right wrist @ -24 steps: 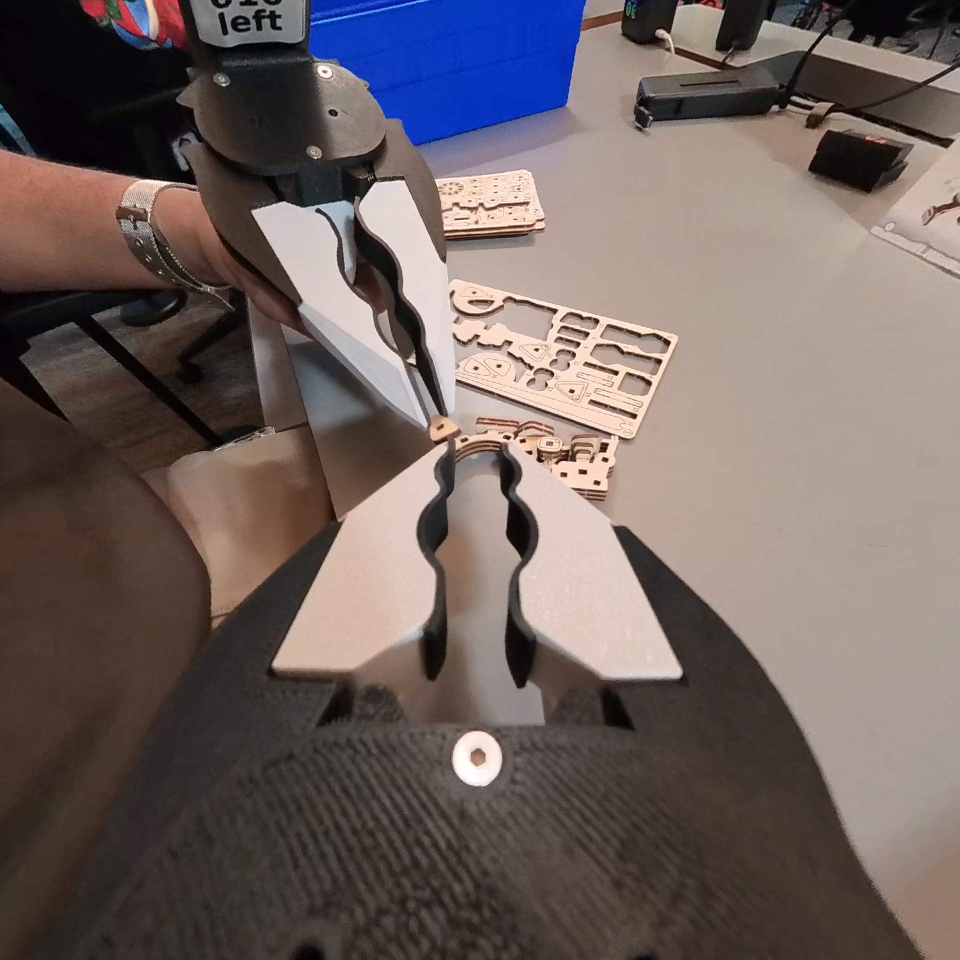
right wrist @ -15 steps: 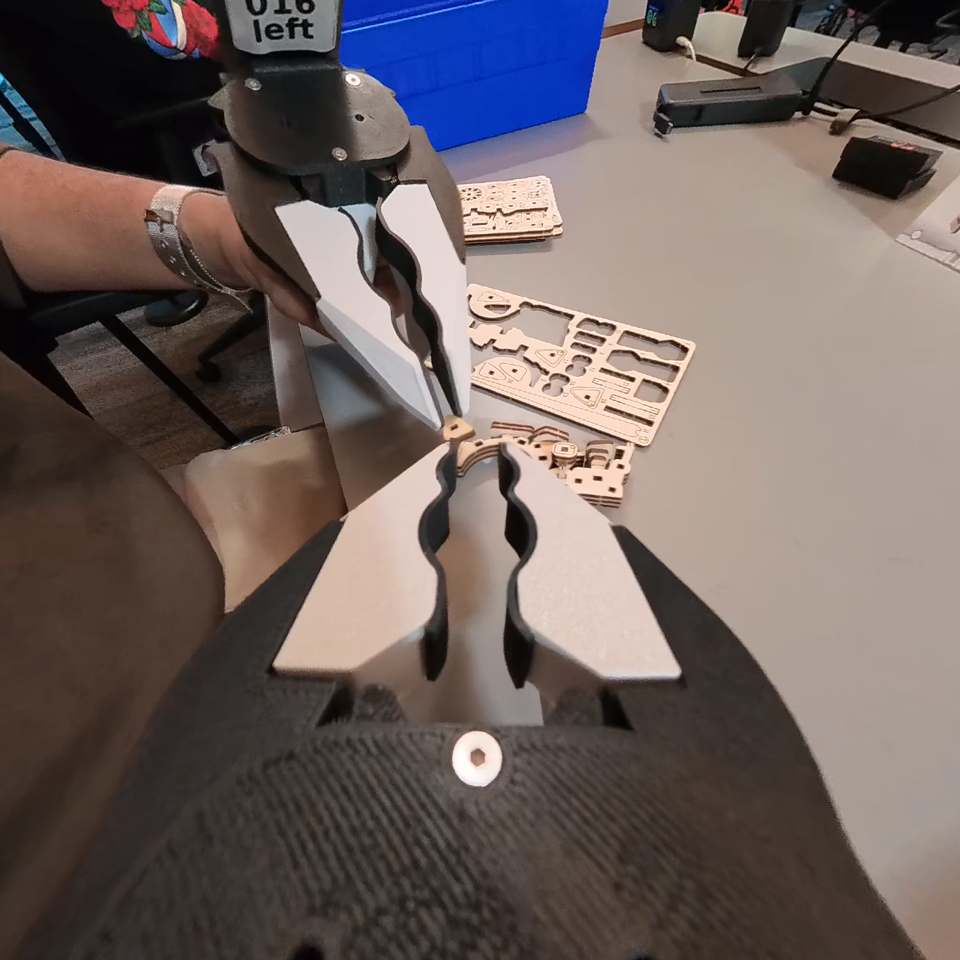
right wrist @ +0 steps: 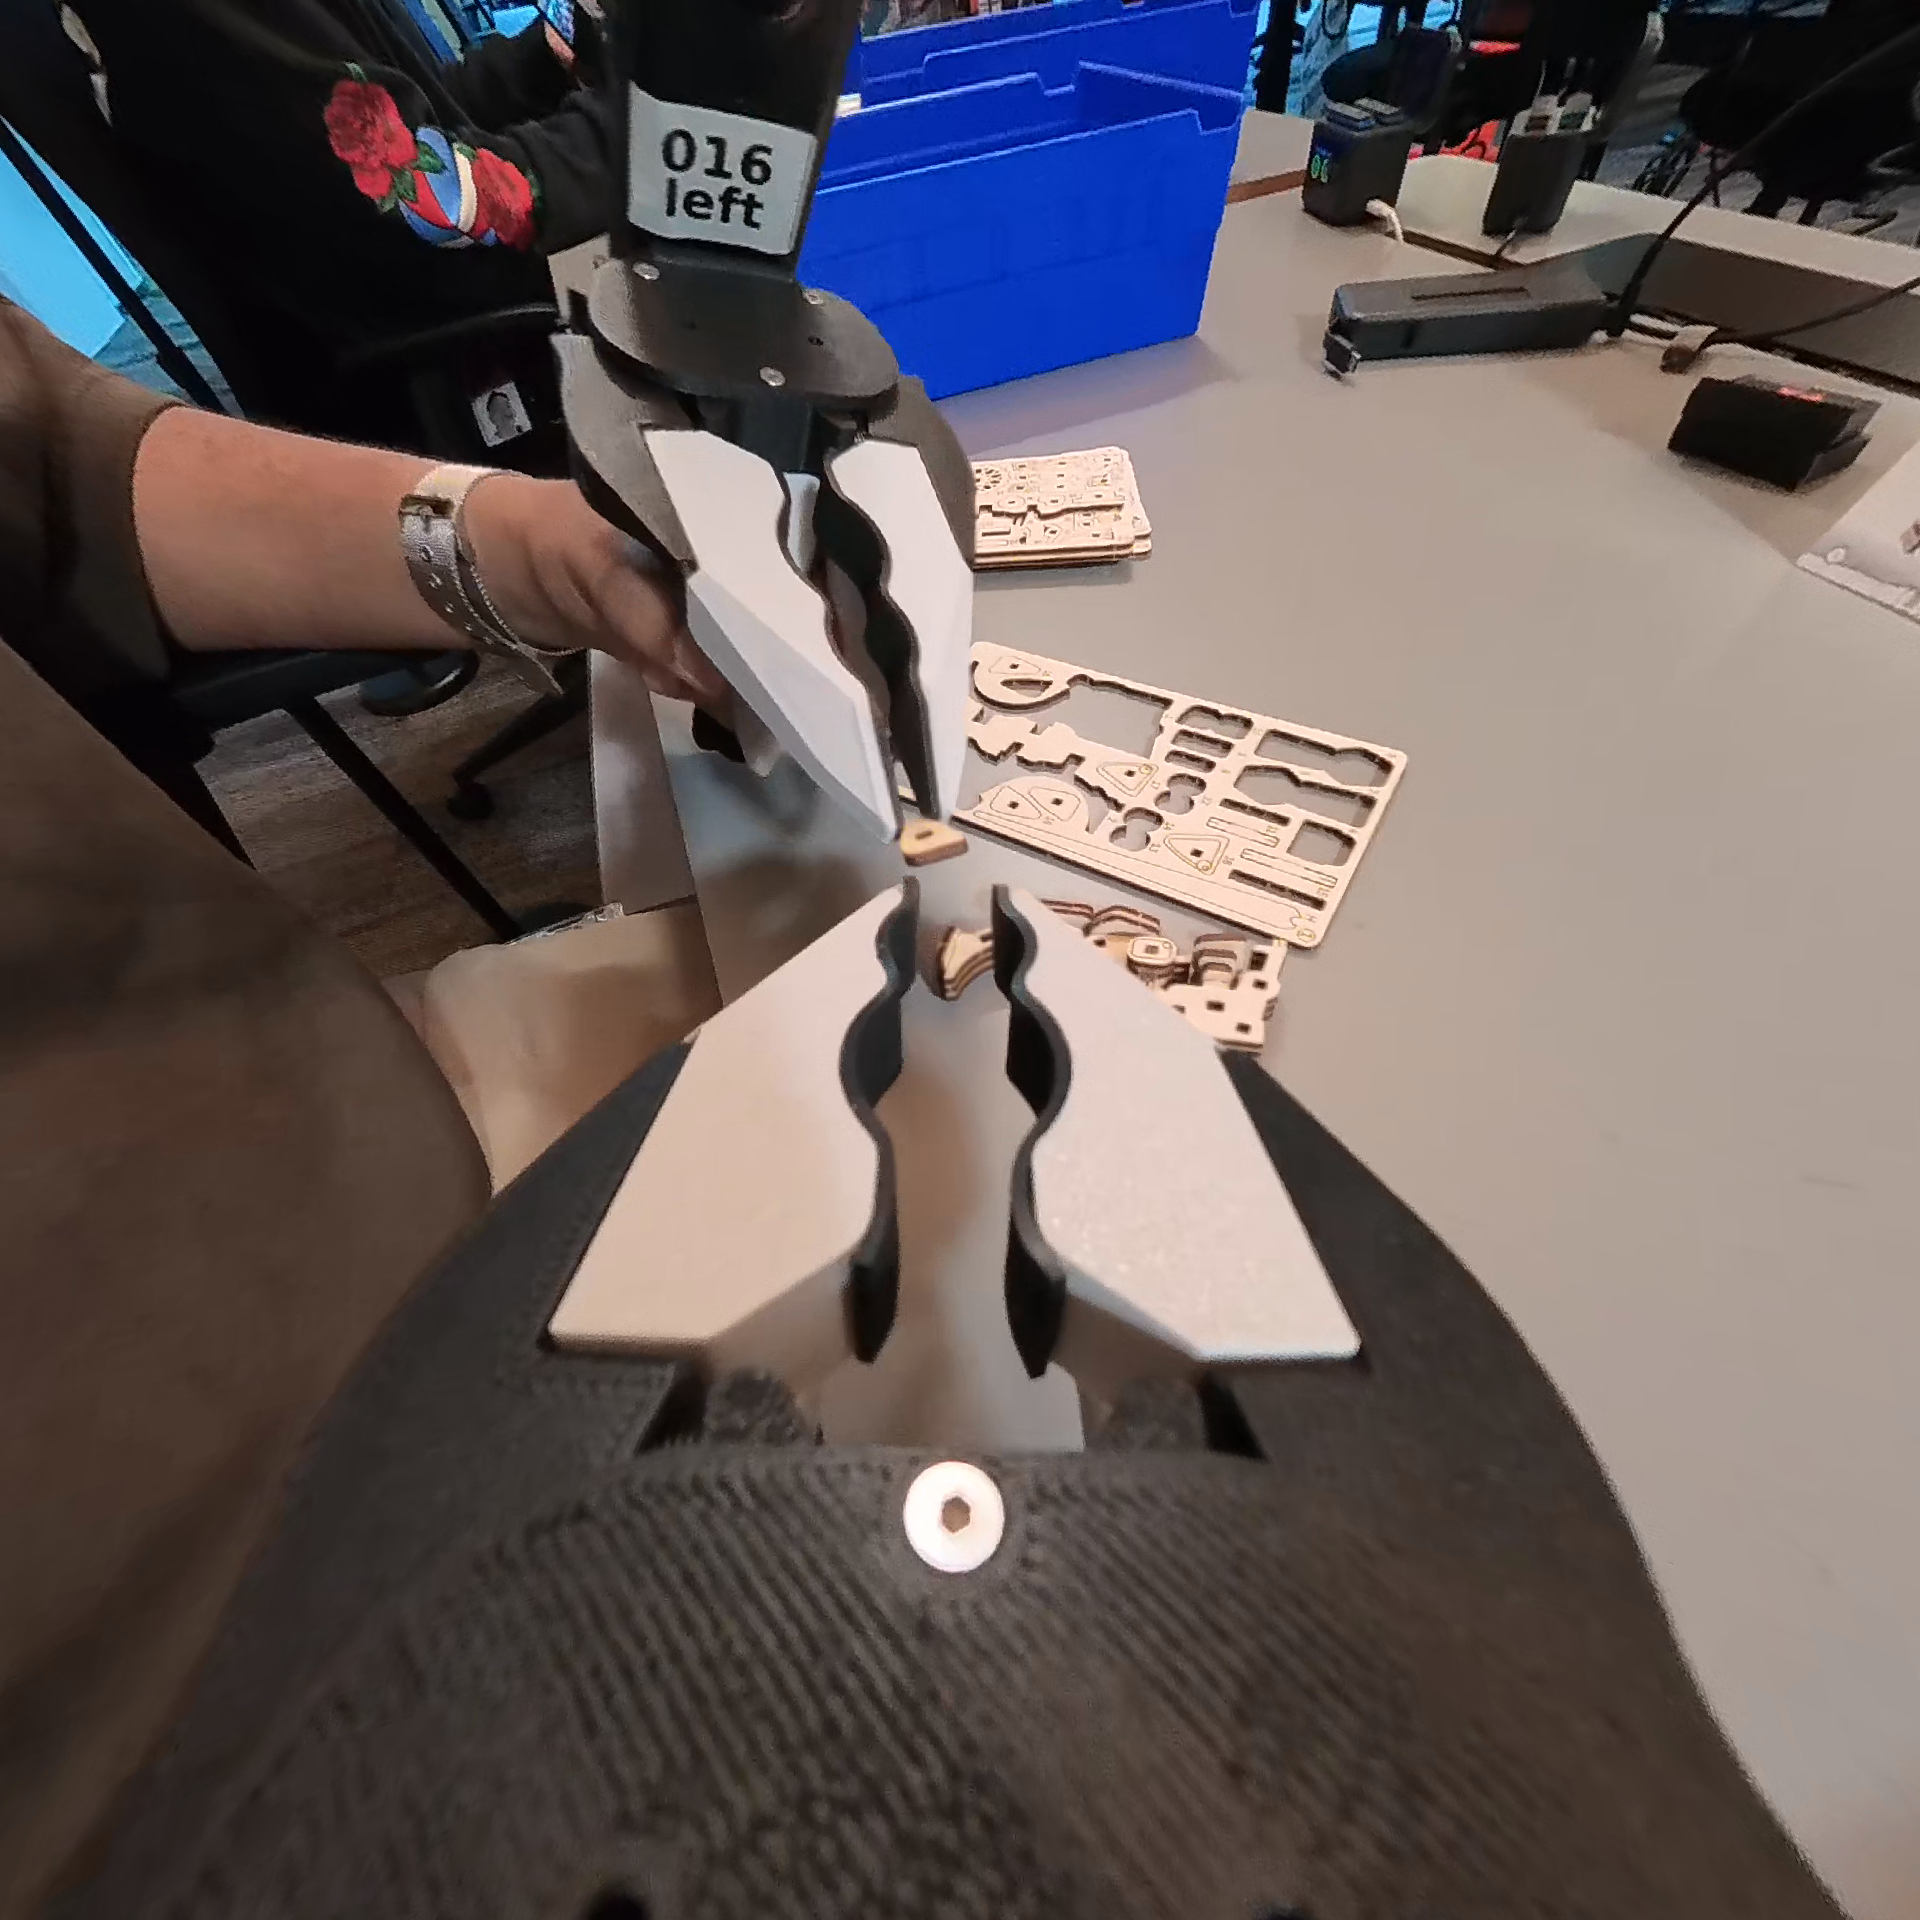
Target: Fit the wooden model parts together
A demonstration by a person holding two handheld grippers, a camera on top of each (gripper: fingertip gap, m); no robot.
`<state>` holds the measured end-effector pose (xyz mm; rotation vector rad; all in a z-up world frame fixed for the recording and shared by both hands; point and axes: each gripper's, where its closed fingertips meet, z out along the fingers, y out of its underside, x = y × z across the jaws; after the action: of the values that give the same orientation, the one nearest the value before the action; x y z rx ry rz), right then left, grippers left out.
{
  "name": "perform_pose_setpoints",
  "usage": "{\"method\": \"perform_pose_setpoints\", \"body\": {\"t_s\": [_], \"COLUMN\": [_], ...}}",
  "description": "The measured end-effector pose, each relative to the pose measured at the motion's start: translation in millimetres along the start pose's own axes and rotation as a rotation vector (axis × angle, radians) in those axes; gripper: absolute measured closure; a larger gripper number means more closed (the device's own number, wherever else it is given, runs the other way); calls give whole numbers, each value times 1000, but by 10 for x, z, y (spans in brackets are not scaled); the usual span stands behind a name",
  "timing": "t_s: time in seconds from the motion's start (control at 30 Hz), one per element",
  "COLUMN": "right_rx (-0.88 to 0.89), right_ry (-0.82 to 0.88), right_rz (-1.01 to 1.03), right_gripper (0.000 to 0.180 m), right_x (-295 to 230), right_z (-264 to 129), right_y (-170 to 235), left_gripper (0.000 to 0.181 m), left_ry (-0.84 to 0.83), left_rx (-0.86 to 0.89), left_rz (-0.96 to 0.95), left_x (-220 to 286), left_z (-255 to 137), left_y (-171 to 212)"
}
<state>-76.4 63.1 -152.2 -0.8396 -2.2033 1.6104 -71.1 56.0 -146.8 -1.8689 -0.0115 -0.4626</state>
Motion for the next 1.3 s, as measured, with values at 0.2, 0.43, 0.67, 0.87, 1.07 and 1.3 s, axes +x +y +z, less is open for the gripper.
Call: {"method": "perform_pose_setpoints", "body": {"t_s": [0.2,0.43,0.67,0.87,1.07,1.3], "right_rx": [25,29,31,-51,-66,-104], "right_ry": [-7,-13,-22,66,91,51], "right_rz": [-28,-24,-37,-87,-63,-93], "right_gripper": [170,171,171,176,174,173], "right_x": [-49,-58,-100,0,80,-73], "right_z": [-2,-1,13,54,32,119], "right_y": [-55,-61,-68,49,87,151], "left_gripper": [178,178,181,181,181,175], "left_ry": [14,15,24,-39,-143,-204], "left_rx": [-6,-5,-5,-25,-4,-22], "left_rz": [-6,-7,-13,-9,-33,-147], "left_x": [24,25,51,-33,-244,-120], "left_z": [25,30,51,67,-53,-277], "left_y": [21,20,22,41,2,54]}}
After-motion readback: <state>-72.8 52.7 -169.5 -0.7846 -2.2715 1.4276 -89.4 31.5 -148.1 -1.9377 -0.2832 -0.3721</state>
